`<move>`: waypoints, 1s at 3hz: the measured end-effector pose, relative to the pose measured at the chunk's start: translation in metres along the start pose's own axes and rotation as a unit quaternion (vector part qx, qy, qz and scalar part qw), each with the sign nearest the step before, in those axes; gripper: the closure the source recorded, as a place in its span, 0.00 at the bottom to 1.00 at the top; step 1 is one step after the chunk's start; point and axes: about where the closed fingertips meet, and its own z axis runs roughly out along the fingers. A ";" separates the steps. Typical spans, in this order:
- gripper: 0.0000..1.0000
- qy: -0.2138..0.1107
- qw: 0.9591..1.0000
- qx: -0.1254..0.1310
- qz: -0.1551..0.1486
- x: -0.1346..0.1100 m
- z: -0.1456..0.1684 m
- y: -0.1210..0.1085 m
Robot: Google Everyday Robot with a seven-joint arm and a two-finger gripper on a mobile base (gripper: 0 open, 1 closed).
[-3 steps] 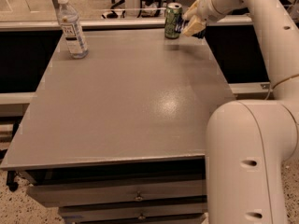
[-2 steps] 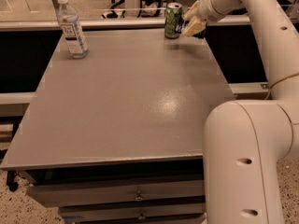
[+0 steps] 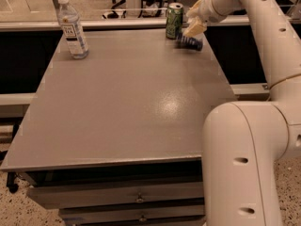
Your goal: Move rxbar blueberry near green can
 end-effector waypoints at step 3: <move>0.00 -0.011 0.999 0.021 0.030 0.015 -0.031 -0.005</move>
Offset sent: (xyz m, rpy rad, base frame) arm -0.0150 -0.0143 0.0165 0.0280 -0.0281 -0.0310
